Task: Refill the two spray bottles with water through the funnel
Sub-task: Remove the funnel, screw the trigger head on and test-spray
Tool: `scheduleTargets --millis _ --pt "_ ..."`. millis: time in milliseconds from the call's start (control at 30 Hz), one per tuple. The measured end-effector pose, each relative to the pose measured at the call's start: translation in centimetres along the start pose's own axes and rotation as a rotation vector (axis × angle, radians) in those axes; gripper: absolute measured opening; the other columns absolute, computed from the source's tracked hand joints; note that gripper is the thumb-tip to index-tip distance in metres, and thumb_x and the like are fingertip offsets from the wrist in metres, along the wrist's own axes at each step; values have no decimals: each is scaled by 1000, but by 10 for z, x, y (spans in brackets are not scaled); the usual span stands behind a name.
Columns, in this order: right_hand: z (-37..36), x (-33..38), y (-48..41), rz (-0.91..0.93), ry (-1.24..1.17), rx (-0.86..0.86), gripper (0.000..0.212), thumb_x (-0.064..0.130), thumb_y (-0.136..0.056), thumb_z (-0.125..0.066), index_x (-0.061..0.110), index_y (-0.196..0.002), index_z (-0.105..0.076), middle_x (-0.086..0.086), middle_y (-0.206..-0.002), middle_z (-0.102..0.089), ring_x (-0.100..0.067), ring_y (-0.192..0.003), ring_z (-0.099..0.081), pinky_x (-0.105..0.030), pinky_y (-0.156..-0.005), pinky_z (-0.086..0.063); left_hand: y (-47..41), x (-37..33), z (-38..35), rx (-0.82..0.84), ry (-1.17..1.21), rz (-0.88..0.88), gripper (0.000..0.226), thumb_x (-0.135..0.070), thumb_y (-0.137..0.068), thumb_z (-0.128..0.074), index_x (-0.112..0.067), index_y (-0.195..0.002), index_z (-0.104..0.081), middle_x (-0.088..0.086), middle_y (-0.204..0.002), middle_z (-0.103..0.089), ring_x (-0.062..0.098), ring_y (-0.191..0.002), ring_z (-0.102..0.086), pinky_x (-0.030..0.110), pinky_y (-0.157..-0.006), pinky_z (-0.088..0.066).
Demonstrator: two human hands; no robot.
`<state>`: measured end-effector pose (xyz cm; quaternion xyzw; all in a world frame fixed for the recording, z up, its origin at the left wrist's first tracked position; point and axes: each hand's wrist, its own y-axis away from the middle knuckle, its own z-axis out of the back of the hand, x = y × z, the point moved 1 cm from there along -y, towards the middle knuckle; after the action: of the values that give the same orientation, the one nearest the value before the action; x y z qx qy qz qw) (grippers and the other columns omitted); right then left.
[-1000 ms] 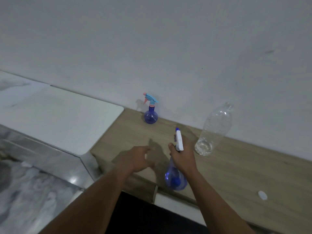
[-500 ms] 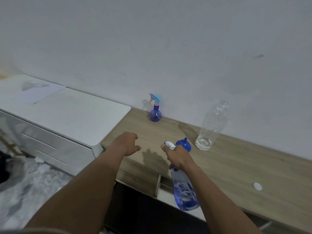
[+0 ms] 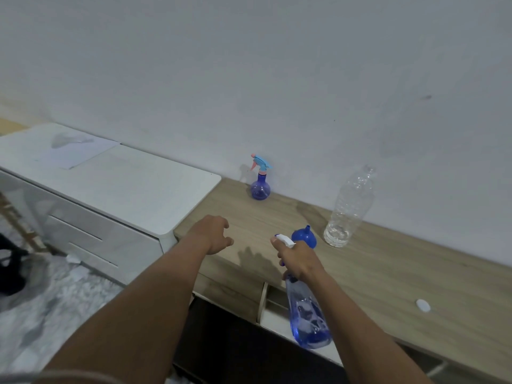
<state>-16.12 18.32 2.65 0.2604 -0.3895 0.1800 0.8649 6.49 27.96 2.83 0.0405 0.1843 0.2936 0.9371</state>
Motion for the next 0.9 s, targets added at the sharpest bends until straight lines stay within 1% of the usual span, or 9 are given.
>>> scheduleTargets --millis 67,167,267,400,500,600,700,800,900 --pt "0 -3 0 -10 12 20 64 67 -90 -49 7 -104 -69 -14 -89 -74 -27 -72 -70 -46 -85 -58 2 -1 0 0 3 0 62 -47 -87 -70 -18 -140 -53 6 -137 -58 24 -122 -56 35 -101 -47" --pt "1 -7 1 5 25 54 59 66 -88 -48 22 -122 -66 -6 -72 -66 -24 -66 -67 -43 -82 -58 5 0 1 2 12 6 62 -46 -87 -70 -18 -140 -54 6 -137 -57 25 -122 -57 36 -102 -47" --pt "4 -6 6 22 52 54 50 66 -90 -47 25 -110 -66 -6 -71 -65 -26 -69 -71 -42 -80 -58 6 0 1 6 23 13 61 -46 -87 -70 -18 -140 -54 6 -137 -58 24 -120 -58 37 -101 -48" --pt "8 -6 6 -4 28 25 67 75 -80 -49 12 -91 -68 -12 -83 -74 -32 -75 -74 -49 -85 -59 7 -1 3 7 32 19 61 -45 -88 -70 -17 -139 -54 6 -137 -58 24 -120 -58 35 -101 -47" --pt "11 -6 4 -4 -2 47 56 69 -86 -51 16 -85 -68 -7 -78 -70 -28 -70 -71 -41 -82 -56 8 -3 3 5 38 24 61 -45 -87 -70 -18 -139 -54 6 -137 -58 24 -119 -58 36 -101 -48" --pt "15 -6 2 3 -18 53 53 71 -83 -50 22 -95 -68 -3 -75 -68 -23 -68 -65 -44 -84 -56 9 -7 4 -1 32 24 60 -45 -88 -70 -18 -139 -54 5 -136 -59 24 -120 -58 35 -100 -47" --pt "18 -7 3 5 10 82 72 77 -73 -44 17 -104 -69 -6 -74 -67 -24 -62 -66 -43 -78 -56 10 -10 4 -15 22 26 60 -45 -87 -70 -18 -139 -55 4 -135 -59 24 -120 -58 34 -99 -46" --pt "21 -10 5 25 80 104 71 74 -78 -41 17 -107 -69 -9 -70 -67 -26 -59 -67 -45 -78 -57 13 -12 5 -17 12 32 60 -45 -88 -69 -18 -139 -54 4 -136 -60 24 -120 -58 33 -98 -45" --pt "23 -14 4 24 87 94 66 72 -83 -44 13 -102 -68 -9 -67 -69 -30 -61 -72 -40 -73 -57 16 -13 6 -20 7 41 60 -46 -88 -68 -18 -139 -54 5 -136 -59 24 -120 -58 34 -99 -46"
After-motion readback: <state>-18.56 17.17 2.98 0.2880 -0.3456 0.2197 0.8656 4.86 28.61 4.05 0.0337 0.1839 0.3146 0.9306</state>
